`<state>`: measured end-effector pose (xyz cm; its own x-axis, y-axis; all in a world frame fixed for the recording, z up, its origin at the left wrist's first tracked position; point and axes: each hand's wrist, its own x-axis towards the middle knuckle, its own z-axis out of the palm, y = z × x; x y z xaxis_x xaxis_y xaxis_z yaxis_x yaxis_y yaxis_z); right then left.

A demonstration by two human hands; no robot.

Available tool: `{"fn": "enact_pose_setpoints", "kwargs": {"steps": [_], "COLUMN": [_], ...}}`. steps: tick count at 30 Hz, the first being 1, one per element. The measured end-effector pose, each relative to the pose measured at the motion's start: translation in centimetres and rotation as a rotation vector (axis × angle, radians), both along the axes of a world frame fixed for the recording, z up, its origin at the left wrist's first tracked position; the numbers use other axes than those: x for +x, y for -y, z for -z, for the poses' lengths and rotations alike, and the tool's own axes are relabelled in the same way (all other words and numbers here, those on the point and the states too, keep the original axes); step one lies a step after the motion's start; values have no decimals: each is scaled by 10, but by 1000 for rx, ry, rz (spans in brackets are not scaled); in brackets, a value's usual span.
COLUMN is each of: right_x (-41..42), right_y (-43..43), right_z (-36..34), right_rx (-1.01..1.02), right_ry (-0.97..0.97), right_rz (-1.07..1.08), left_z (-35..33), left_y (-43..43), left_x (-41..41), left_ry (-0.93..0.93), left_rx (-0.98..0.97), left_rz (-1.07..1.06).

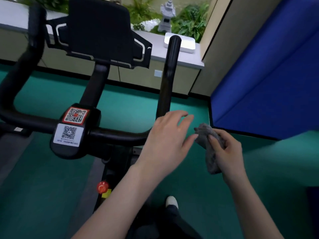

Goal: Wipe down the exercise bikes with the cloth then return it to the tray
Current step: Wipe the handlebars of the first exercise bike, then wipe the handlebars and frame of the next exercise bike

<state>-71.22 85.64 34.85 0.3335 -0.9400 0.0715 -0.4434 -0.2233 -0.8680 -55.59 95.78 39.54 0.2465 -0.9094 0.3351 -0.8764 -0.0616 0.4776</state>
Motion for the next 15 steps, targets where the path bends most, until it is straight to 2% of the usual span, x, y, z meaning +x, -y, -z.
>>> {"fn": "enact_pose_setpoints", "kwargs": {"steps": [7,15], "right_x": [-48,-156], "right_y": [0,45], "right_z": [13,26], "right_rx": [-20,40], "right_ry": [27,45], "right_rz": [70,145], "left_z": [31,60], "left_y": [15,76], "left_x": [-33,-111], "left_ry": [85,129], "left_rx": [258,419], "left_rz": [53,21]}}
